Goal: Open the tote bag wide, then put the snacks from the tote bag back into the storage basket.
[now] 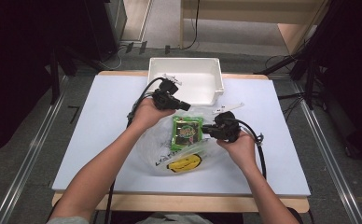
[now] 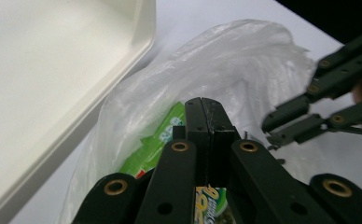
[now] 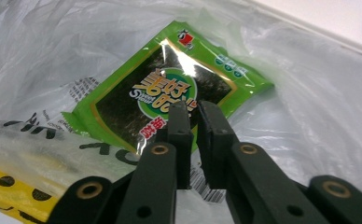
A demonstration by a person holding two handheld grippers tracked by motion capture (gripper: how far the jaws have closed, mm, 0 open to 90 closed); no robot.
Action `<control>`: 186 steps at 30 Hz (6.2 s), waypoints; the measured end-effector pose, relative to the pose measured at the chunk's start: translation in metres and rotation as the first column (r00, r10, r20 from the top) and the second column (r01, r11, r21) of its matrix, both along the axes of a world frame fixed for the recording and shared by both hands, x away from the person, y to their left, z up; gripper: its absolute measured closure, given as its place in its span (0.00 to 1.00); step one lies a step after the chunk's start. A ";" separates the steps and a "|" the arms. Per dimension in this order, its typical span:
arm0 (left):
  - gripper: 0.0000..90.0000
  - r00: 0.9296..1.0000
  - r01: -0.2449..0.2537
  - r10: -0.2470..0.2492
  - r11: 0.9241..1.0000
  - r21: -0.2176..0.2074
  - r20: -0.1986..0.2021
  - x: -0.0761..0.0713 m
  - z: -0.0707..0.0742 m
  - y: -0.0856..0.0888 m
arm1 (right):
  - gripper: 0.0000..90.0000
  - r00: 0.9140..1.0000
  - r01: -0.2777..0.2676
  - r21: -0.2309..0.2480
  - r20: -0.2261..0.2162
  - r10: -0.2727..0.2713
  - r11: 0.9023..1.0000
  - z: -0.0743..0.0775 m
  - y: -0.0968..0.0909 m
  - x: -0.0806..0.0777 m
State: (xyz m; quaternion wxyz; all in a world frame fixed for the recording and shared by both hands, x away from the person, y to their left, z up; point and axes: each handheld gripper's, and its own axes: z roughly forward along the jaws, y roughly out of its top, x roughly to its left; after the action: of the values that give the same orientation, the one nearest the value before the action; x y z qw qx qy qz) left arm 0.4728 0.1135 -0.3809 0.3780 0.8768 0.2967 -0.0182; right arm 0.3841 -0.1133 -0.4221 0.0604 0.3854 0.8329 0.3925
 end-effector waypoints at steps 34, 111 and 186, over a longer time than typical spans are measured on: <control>1.00 0.991 -0.123 0.126 0.990 0.069 -0.042 0.038 -0.078 -0.001 | 1.00 0.996 0.014 -0.075 -0.086 -0.020 0.997 -0.034 -0.003 0.002; 0.90 0.992 -0.123 0.123 0.992 0.019 0.002 0.019 -0.041 0.002 | 0.90 1.000 0.002 -0.055 -0.002 -0.002 0.998 -0.014 -0.022 -0.065; 0.89 0.996 -0.088 0.088 0.996 -0.012 -0.032 -0.097 -0.048 0.056 | 0.57 0.999 0.042 0.000 -0.013 -0.042 0.999 -0.023 0.001 -0.023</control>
State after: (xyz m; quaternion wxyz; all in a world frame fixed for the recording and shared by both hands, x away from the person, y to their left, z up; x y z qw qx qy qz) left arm 0.3760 0.1691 -0.4290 0.3796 0.8599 0.3407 -0.0173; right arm 0.3607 -0.1120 -0.4453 0.0634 0.4053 0.8250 0.3886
